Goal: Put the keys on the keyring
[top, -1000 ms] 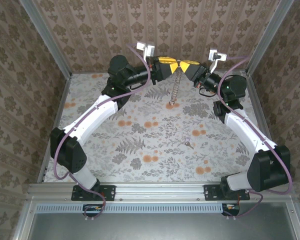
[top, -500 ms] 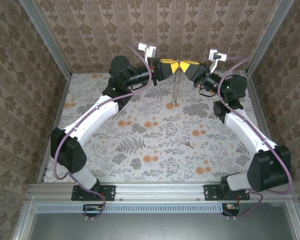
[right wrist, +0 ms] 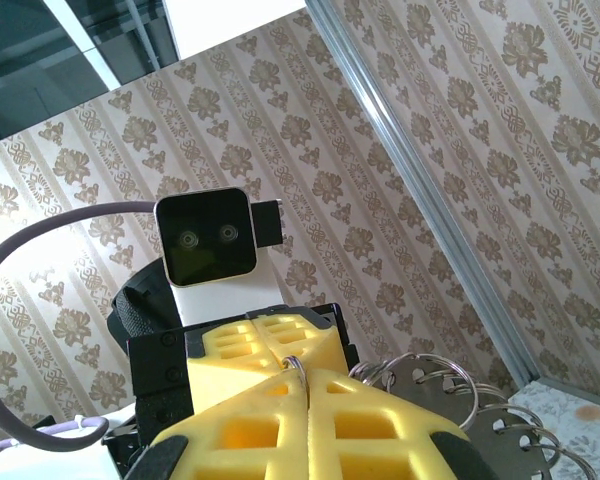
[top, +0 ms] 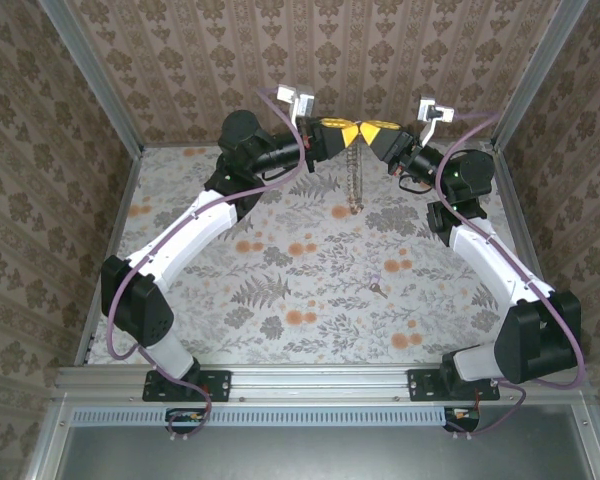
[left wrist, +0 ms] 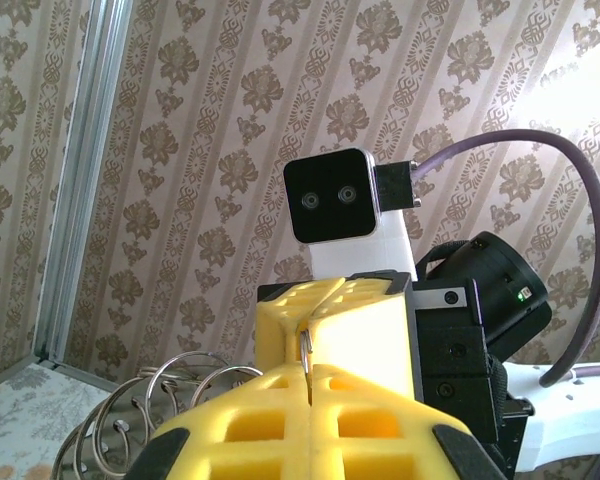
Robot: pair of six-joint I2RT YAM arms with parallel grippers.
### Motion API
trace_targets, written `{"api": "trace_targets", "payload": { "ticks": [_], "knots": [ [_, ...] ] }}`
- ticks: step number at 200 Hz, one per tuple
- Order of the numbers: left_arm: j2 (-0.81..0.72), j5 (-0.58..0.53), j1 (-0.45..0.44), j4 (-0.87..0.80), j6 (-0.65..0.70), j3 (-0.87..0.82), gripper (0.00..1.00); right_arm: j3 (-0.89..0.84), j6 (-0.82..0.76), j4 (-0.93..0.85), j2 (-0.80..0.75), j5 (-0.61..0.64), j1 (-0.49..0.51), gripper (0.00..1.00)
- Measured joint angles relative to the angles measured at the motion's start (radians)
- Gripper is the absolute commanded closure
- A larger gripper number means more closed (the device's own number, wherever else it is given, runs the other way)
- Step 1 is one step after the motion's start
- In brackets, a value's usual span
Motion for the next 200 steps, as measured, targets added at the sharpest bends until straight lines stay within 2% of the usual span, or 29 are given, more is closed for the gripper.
{"api": "trace_targets", "payload": {
  "ticks": [7, 23, 39, 54, 125, 164, 200],
  "knots": [
    [0.0, 0.0, 0.0, -0.001, 0.011, 0.0, 1.0, 0.0, 0.0, -0.001, 0.0, 0.0, 0.0, 0.99],
    [0.0, -0.009, 0.0, -0.013, 0.047, 0.0, 1.0, 0.0, -0.002, -0.013, 0.0, 0.0, -0.002, 0.75],
    [0.0, -0.018, -0.008, -0.039, 0.098, -0.005, 1.0, 0.0, -0.009, -0.037, 0.0, 0.003, -0.005, 0.58],
    [-0.003, -0.024, -0.016, -0.063, 0.145, -0.022, 1.0, -0.002, -0.012, -0.072, -0.008, 0.011, -0.014, 0.5],
    [-0.052, -0.054, -0.004, -0.154, 0.396, -0.101, 1.0, -0.176, -0.08, -0.351, -0.195, 0.138, -0.165, 0.44],
    [-0.066, -0.075, -0.003, -0.194, 0.531, -0.106, 1.0, -0.287, -0.136, -0.497, -0.223, 0.168, -0.177, 0.44],
    [-0.067, -0.082, -0.003, -0.233, 0.595, -0.106, 1.0, -0.362, -0.163, -0.566, -0.223, 0.171, -0.177, 0.44]
  ]
}}
